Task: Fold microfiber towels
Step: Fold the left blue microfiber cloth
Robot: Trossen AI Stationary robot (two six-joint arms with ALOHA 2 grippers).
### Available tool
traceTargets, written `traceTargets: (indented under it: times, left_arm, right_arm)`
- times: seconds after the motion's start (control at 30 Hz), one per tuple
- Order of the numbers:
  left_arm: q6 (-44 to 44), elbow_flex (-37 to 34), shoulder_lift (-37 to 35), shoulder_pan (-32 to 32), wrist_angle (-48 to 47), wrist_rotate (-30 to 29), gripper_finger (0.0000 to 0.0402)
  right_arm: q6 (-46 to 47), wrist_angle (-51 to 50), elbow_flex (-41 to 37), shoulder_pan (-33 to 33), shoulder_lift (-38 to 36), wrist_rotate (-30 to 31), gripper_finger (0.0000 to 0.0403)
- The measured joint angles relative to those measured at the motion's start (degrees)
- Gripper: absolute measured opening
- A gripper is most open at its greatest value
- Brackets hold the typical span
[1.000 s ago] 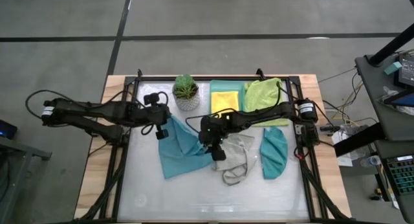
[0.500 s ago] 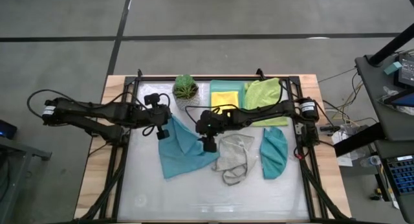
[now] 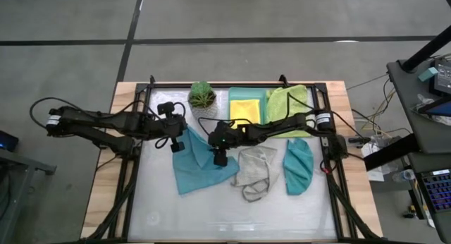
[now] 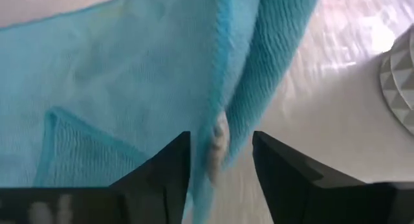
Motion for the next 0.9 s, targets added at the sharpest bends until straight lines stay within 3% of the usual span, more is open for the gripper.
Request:
traceTargets:
  times: [0.1,0.27,0.57,0.9]
  left_arm:
    - [-0.03,0.0,0.18,0.0,-0.01,0.0,0.0]
    - [-0.09,-0.04,0.43,-0.04,-0.09,0.0,0.0]
    - [-0.16,-0.11,0.52,-0.02,-0.1,0.02,0.0]
    - [0.02,0.1,0.5,-0.01,0.11,0.03,0.0]
  right_arm:
    - [0.11,0.57,0.0,0.02,0.1,0.0,0.0118]
    - [-2.12,0.3,-0.02,0.31,-0.93,0.06,0.0021]
    - [-4.33,-3.48,0.09,1.34,-4.85,0.36,0.0009]
    - [-8.99,-8.9,0.09,2.69,-14.34,0.46,0.0009]
